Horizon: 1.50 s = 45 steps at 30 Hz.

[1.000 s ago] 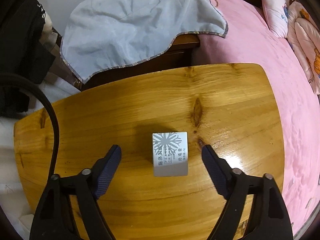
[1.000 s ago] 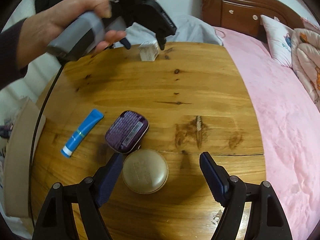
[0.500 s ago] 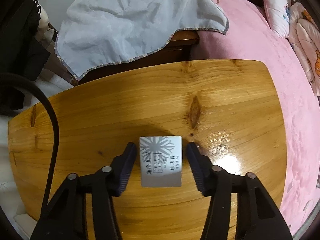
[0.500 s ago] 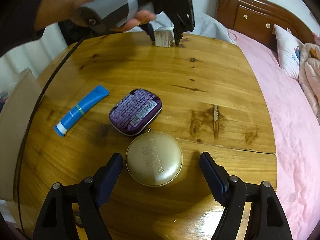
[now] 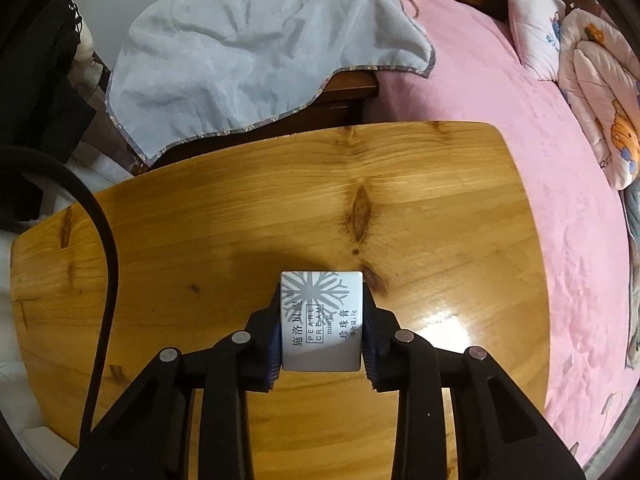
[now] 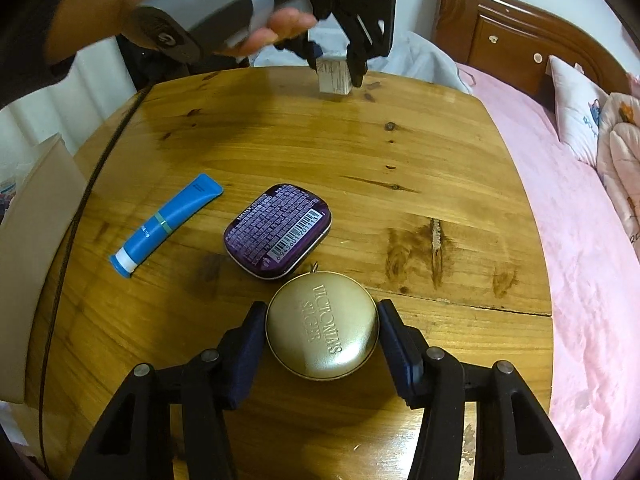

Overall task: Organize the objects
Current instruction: 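Grasp the small white box with the left tool while the right tool grasps the gold round tin, then carry the white box and gold tin up over the white tray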

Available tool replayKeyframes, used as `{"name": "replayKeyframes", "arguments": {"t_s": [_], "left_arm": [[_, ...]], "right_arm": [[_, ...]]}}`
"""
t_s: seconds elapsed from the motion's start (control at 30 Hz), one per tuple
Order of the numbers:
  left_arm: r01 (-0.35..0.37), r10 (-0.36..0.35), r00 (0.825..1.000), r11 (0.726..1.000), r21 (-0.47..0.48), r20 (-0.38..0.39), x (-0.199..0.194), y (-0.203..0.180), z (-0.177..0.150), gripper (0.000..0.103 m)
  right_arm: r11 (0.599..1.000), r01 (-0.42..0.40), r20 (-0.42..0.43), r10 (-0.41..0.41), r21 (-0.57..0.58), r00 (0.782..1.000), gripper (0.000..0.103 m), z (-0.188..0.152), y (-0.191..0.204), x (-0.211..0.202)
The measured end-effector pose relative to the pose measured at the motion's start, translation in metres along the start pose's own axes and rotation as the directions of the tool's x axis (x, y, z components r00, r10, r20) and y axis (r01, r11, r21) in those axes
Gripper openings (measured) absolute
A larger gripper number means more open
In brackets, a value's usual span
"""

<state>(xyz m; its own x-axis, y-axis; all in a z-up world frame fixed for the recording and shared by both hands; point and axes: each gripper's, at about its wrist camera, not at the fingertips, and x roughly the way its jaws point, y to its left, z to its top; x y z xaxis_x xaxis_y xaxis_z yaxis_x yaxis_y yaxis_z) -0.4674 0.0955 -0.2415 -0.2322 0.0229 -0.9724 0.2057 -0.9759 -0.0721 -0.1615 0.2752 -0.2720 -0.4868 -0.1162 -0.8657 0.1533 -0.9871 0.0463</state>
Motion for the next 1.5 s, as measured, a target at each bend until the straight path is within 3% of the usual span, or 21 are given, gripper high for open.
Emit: {"name": "replayKeyframes", "arguments": {"t_s": [0.43, 0.83, 1.17, 1.5], "left_arm": [[0.01, -0.014, 0.997, 0.998, 0.057, 0.071, -0.084, 0.01, -0.04, 0.034], [0.081, -0.092, 0.986, 0.994, 0.08, 0.139, -0.186, 0.052, -0.116, 0.034], [0.127, -0.132, 0.973, 0.991, 0.038, 0.189, -0.258, 0.112, -0.203, 0.034], [0.089, -0.063, 0.965, 0.992, -0.092, 0.255, -0.304, 0.195, -0.276, 0.034]], "right_arm": [[0.999, -0.022, 0.054, 0.02, 0.04, 0.998, 0.055, 0.011, 0.02, -0.049], [0.992, -0.041, 0.14, 0.025, 0.118, 0.99, 0.055, 0.031, 0.054, -0.118], [0.993, -0.087, 0.233, 0.065, 0.085, 0.97, 0.055, 0.045, 0.116, -0.18], [0.989, -0.146, 0.281, 0.15, -0.036, 0.948, 0.055, 0.058, 0.198, -0.213]]}}
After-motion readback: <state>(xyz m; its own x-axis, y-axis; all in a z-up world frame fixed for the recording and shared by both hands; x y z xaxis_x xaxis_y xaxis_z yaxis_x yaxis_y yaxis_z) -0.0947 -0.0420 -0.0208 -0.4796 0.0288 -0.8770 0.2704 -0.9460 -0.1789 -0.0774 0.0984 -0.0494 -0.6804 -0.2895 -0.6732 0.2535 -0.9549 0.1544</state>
